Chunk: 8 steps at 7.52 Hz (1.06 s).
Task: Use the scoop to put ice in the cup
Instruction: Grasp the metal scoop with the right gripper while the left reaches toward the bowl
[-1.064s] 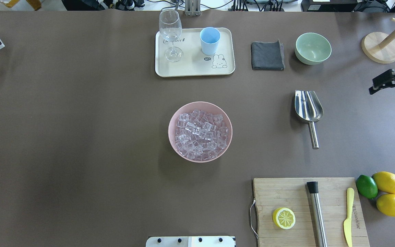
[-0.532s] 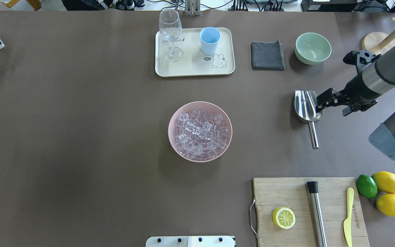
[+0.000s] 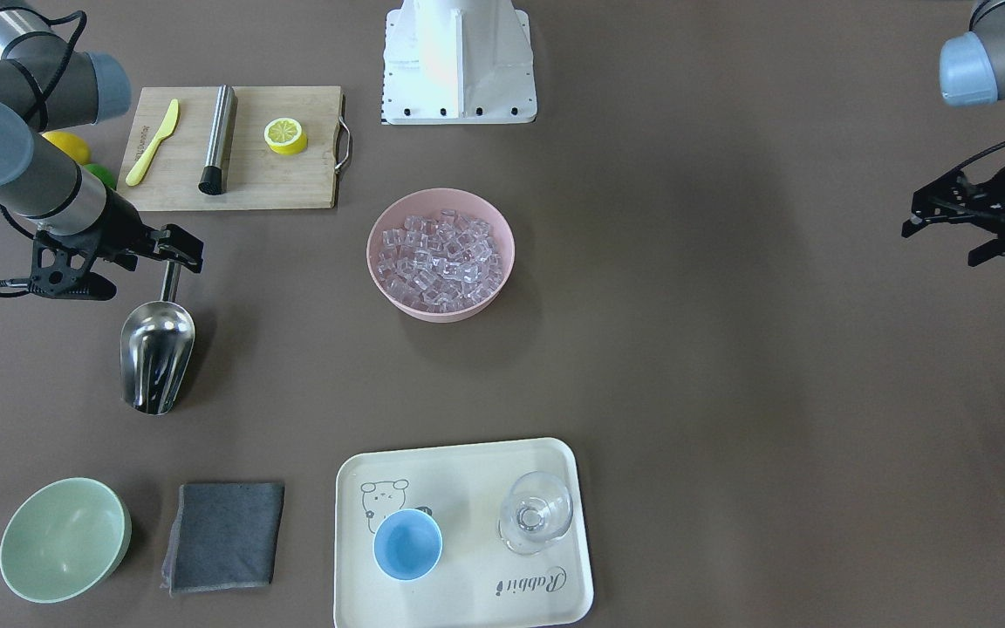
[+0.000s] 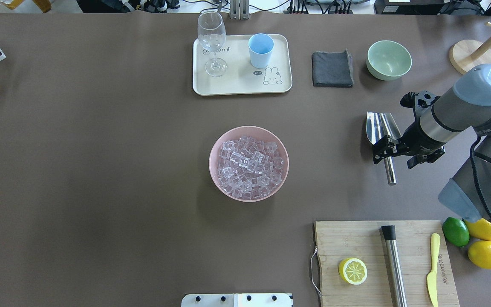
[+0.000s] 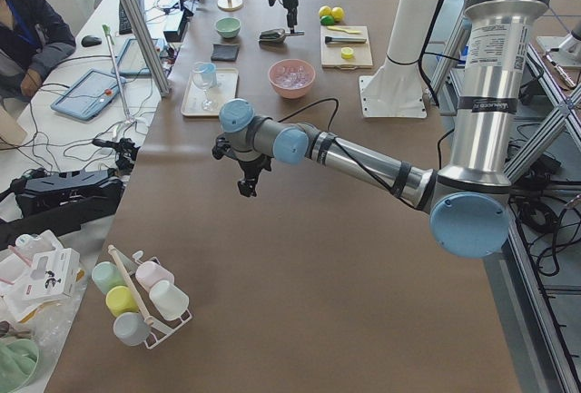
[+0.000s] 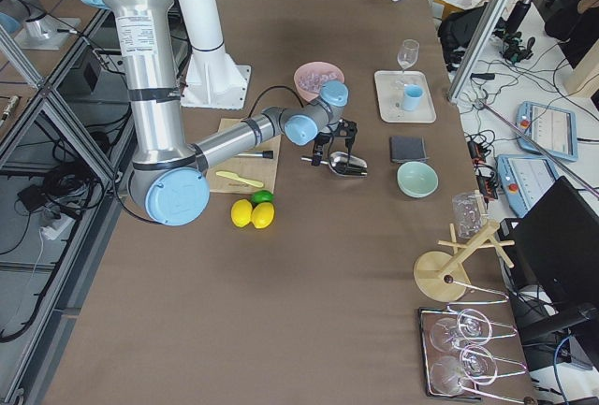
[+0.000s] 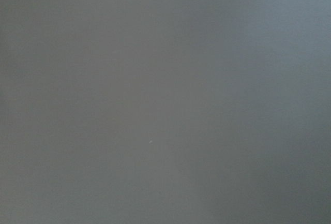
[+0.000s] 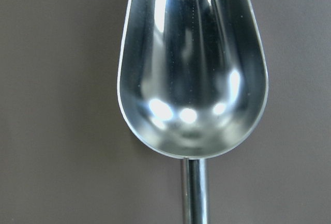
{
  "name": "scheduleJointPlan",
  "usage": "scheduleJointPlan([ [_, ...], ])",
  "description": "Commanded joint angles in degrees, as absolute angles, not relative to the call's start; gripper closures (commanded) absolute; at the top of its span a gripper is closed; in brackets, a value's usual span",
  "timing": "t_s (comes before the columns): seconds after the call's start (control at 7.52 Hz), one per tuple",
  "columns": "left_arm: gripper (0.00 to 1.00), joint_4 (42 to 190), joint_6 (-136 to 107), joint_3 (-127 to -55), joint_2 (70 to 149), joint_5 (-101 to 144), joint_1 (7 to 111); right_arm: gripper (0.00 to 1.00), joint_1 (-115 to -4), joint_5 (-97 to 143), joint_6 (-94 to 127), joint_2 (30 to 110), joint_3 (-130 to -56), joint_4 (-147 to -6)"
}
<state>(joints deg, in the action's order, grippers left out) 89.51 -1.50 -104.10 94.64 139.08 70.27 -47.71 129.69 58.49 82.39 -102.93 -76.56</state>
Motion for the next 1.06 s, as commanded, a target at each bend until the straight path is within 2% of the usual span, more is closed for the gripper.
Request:
scheduleJointPlan([
  [0.0,0.02,95.4,-1.4,-104.6,100.3,138.4,58.9,0.00,-46.6,128.6,58.8,82.0,-101.4,-76.8],
  [0.27,0.02,96.2,-1.4,-104.6,105.4,138.3,49.4,0.00,-45.3,128.4,59.0,81.9,-100.9,-76.9],
  [0.53,0.02,107.0,-1.3,-103.9,108.1,132.2,41.0,0.03,-44.6,127.9,59.0,82.4,-100.8,-77.1],
  [0.66,0.02,110.7,-1.2,-103.9,108.9,124.9,37.8,0.24,-44.6,127.8,59.0,82.3,-100.5,-77.1],
  [0.8,0.02,111.4,-1.1,-103.8,109.9,123.9,35.0,0.30,-44.6,127.8,58.8,81.7,-99.6,-77.0],
  [0.93,0.02,115.0,-0.9,-100.8,111.7,124.0,33.8,0.41,-44.6,127.8,58.6,81.7,-99.2,-77.0],
])
